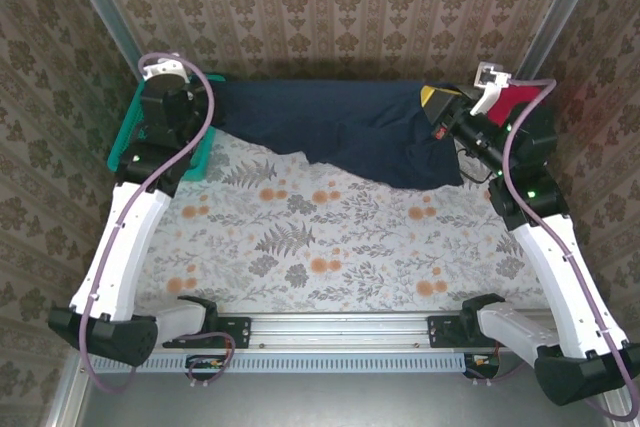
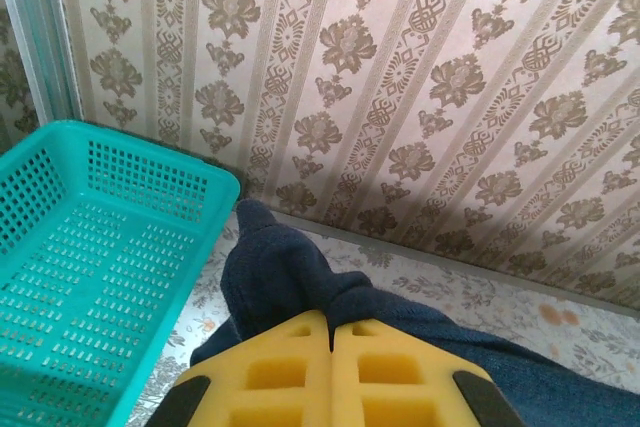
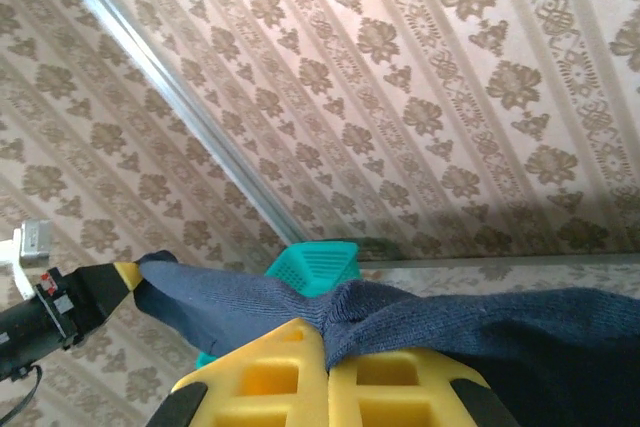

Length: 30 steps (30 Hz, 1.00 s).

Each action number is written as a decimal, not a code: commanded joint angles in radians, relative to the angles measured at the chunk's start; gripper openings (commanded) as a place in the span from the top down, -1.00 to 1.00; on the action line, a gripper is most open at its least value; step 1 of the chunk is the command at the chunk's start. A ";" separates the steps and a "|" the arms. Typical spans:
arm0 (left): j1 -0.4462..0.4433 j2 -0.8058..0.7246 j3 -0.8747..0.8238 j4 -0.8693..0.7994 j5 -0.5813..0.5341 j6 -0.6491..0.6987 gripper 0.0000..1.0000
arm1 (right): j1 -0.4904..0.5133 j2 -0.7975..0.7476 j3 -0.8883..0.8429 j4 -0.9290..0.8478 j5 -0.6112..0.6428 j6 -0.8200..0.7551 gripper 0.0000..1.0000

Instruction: Fold and stack the t-shirts

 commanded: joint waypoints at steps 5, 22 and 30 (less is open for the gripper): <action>0.033 0.021 0.015 -0.077 -0.031 0.083 1.00 | -0.009 0.004 -0.022 -0.076 0.006 -0.039 1.00; 0.130 0.784 0.278 -0.118 0.186 0.019 1.00 | -0.030 0.669 0.051 -0.018 0.107 -0.131 1.00; 0.099 0.929 0.509 -0.161 0.191 -0.035 -0.54 | -0.031 0.840 0.218 -0.023 0.210 -0.150 0.00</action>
